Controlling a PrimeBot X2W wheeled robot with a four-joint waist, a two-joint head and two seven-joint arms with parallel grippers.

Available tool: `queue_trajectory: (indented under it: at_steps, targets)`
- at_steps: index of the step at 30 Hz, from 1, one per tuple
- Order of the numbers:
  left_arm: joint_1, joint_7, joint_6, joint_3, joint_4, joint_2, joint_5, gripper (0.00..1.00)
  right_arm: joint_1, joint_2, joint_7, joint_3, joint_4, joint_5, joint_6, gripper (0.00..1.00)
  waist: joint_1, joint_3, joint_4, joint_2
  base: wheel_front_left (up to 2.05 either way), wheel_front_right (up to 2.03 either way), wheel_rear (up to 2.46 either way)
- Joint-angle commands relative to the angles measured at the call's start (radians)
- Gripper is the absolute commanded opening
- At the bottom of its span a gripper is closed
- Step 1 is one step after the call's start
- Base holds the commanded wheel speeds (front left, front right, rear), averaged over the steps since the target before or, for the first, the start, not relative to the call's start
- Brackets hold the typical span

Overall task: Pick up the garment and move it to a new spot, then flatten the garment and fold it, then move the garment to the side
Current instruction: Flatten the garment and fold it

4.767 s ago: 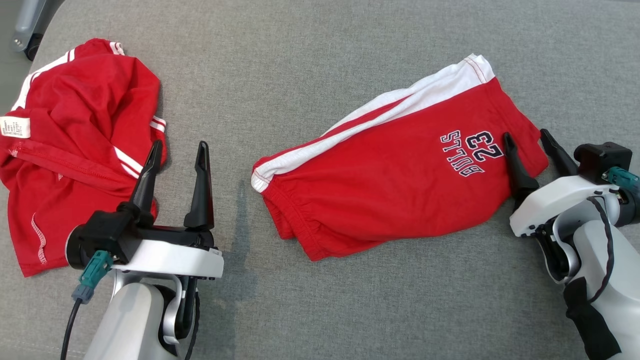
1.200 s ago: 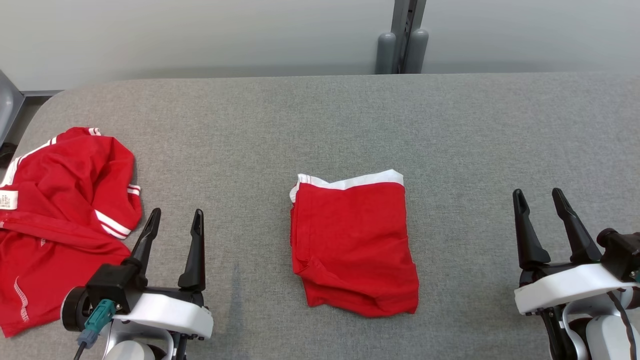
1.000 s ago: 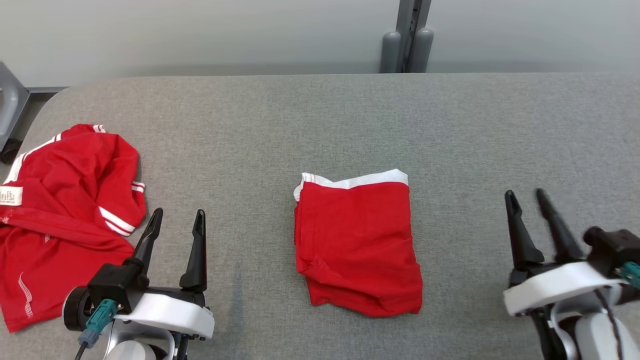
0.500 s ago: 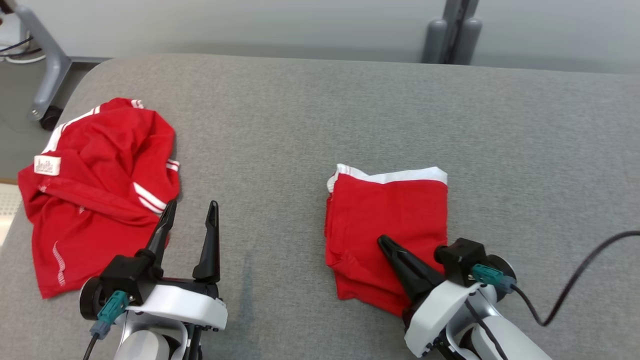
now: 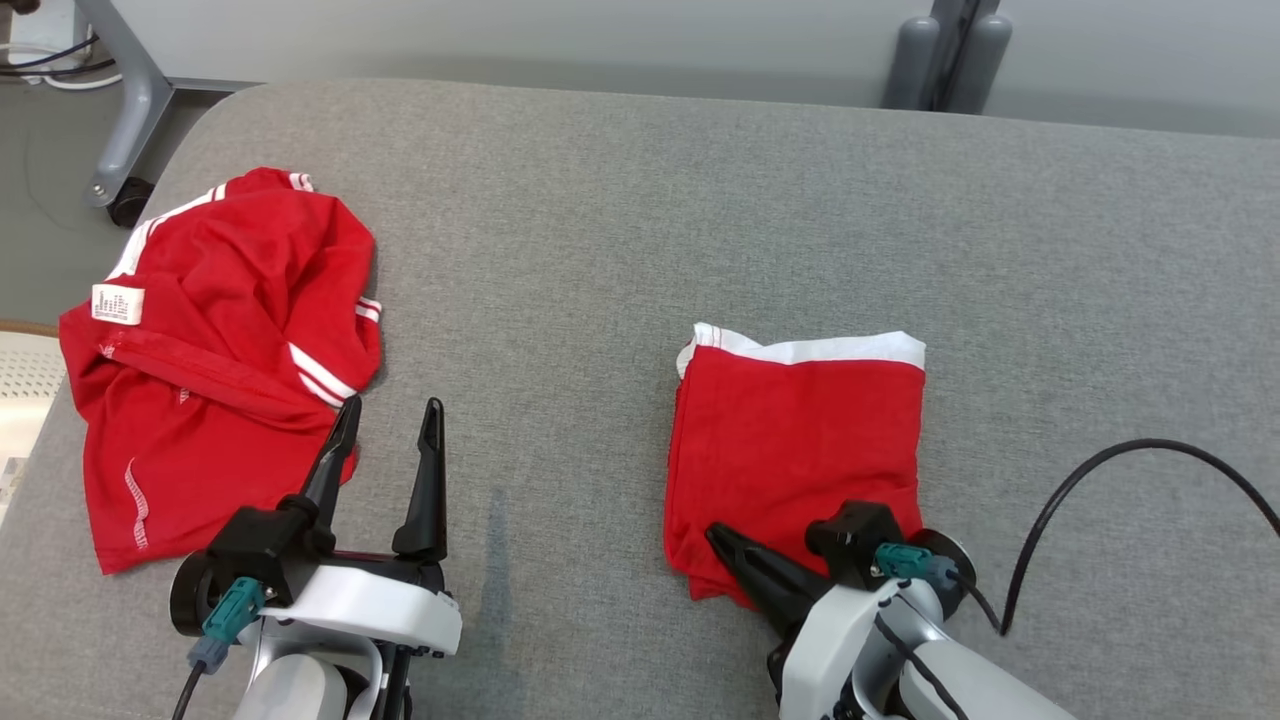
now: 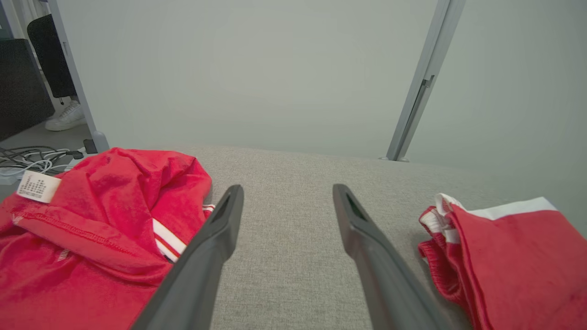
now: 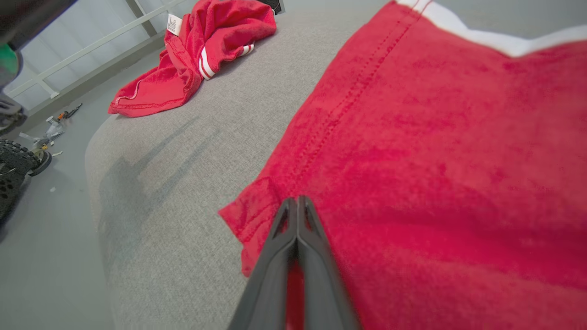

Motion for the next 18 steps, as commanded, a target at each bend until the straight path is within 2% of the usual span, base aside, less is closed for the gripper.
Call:
queue_trajectory:
  at_steps: [1,7,11,14,18]
  targets:
    - [-0.011,-0.006,-0.005,0.005,0.001,0.003,0.001,1.0,-0.005,-0.01,-0.01,0.008,-0.003,0.01,0.0,0.0,0.0,0.0,-0.004,0.0,0.0,0.0,0.0]
    - [-0.009,-0.008,-0.005,0.007,0.007,0.008,0.004,1.0,0.021,-0.031,-0.004,0.067,-0.031,0.05,0.0,0.0,0.0,-0.005,-0.029,0.0,0.0,0.0,0.0]
    - [-0.005,-0.009,-0.005,0.006,0.009,0.014,0.005,1.0,0.021,-0.037,-0.031,0.068,-0.061,0.067,0.0,0.0,0.0,-0.011,-0.048,0.0,0.0,0.0,0.0]
    - [0.0,-0.009,-0.002,0.007,0.009,0.02,0.005,1.0,0.019,-0.042,-0.066,0.027,-0.08,0.069,0.0,0.0,0.0,-0.02,-0.061,0.0,0.0,0.0,0.0]
    - [0.011,-0.005,0.006,0.008,0.004,0.029,0.006,1.0,0.03,-0.045,-0.105,-0.101,-0.096,0.053,0.0,0.0,0.0,-0.036,-0.075,0.0,0.0,0.0,0.0]
